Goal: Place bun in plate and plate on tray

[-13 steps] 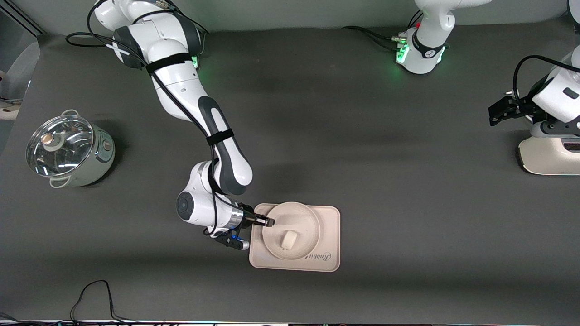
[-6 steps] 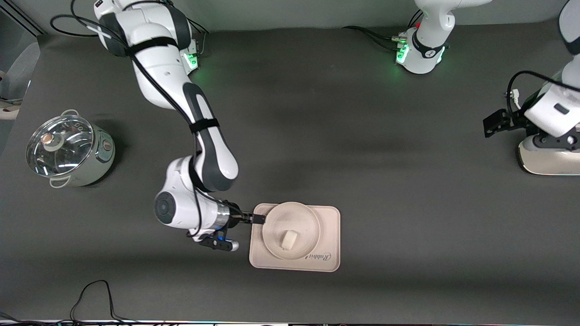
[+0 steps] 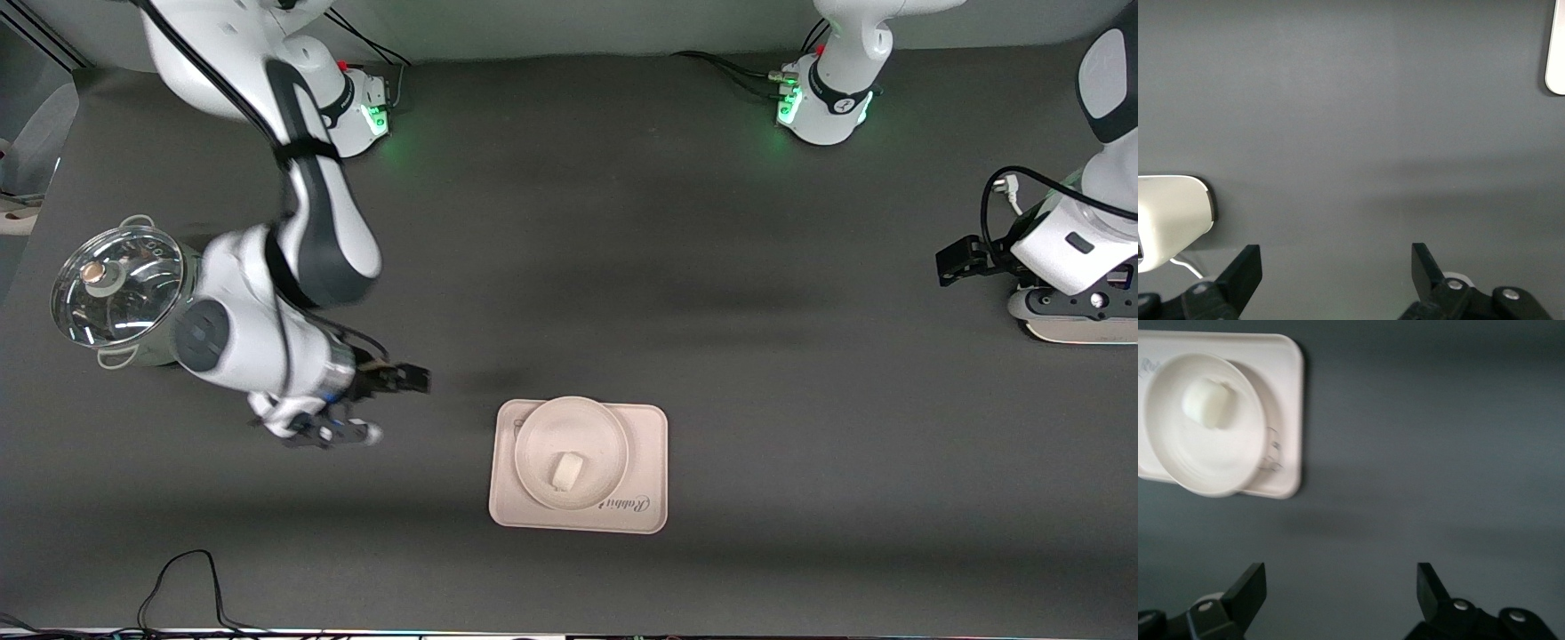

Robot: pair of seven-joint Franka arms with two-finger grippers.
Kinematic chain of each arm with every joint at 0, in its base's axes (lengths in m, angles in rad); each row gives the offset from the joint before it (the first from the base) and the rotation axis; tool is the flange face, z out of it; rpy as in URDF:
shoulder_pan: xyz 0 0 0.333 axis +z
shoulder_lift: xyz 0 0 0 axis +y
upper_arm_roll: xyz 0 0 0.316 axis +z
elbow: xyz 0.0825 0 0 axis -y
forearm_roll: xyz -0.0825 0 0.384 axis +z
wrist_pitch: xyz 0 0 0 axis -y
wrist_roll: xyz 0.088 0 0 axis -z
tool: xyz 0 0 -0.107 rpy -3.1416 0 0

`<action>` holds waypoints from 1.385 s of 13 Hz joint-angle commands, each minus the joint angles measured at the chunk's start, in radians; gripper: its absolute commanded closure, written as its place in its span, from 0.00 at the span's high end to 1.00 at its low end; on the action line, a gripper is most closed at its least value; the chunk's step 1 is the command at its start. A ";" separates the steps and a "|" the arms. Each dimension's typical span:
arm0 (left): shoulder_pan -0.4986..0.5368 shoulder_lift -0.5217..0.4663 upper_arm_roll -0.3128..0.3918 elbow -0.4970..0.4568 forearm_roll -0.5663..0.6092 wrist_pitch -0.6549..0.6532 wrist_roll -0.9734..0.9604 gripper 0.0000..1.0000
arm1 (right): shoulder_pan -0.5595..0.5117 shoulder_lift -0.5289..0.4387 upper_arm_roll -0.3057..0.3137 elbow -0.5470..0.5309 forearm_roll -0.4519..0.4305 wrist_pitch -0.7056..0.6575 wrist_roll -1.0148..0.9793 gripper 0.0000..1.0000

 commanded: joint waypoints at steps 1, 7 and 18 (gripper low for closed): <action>-0.027 0.005 0.003 0.020 0.013 -0.015 0.032 1.00 | 0.013 -0.206 0.003 -0.147 -0.156 -0.035 -0.026 1.00; -0.015 0.015 0.005 0.032 -0.002 -0.050 0.097 1.00 | 0.012 -0.317 -0.098 -0.099 -0.222 -0.125 -0.032 1.00; 0.007 0.009 0.010 0.031 -0.035 -0.050 0.095 1.00 | -0.508 -0.455 0.357 -0.087 -0.304 -0.273 -0.032 1.00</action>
